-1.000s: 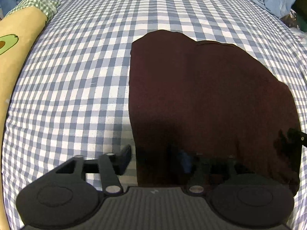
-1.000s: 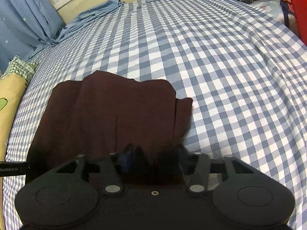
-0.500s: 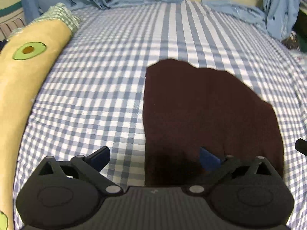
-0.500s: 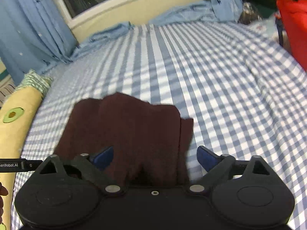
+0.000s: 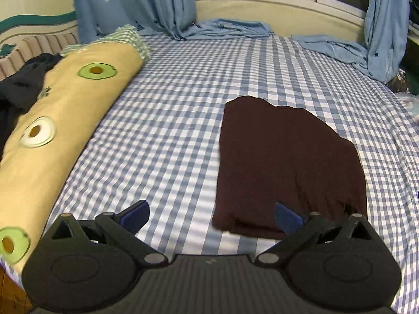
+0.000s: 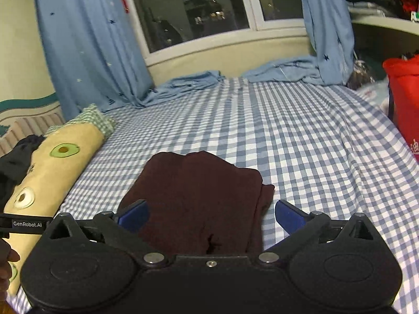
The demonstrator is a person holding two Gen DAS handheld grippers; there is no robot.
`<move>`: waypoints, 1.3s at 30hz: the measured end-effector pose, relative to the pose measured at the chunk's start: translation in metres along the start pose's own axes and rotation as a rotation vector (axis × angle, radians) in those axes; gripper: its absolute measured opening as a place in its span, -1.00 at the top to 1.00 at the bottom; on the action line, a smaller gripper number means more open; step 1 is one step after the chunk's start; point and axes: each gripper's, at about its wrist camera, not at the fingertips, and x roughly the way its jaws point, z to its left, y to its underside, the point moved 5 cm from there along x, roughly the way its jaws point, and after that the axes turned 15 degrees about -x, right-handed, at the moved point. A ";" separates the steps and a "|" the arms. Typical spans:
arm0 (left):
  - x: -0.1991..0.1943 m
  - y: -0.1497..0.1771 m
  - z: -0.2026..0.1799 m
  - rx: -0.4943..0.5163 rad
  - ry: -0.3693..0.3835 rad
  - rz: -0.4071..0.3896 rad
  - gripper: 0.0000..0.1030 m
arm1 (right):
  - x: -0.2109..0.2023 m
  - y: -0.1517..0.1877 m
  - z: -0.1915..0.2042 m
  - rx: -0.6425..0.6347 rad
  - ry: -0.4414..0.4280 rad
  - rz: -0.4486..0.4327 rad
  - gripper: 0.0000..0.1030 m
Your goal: Fold small clothes
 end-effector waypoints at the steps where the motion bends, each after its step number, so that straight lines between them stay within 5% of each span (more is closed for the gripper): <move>1: -0.007 0.006 0.004 -0.001 -0.004 -0.010 -0.99 | -0.007 0.003 0.002 -0.010 -0.002 -0.005 -0.99; 12: -0.066 0.068 0.054 0.010 -0.022 -0.123 -0.99 | -0.069 0.052 0.027 -0.067 -0.014 -0.026 -0.99; 27: -0.077 0.109 0.081 0.009 -0.026 -0.135 -0.99 | -0.088 0.099 0.055 -0.098 -0.042 0.045 -0.99; 39: -0.079 0.122 0.088 0.015 -0.035 -0.123 -0.99 | -0.091 0.105 0.060 -0.095 -0.047 0.061 -0.99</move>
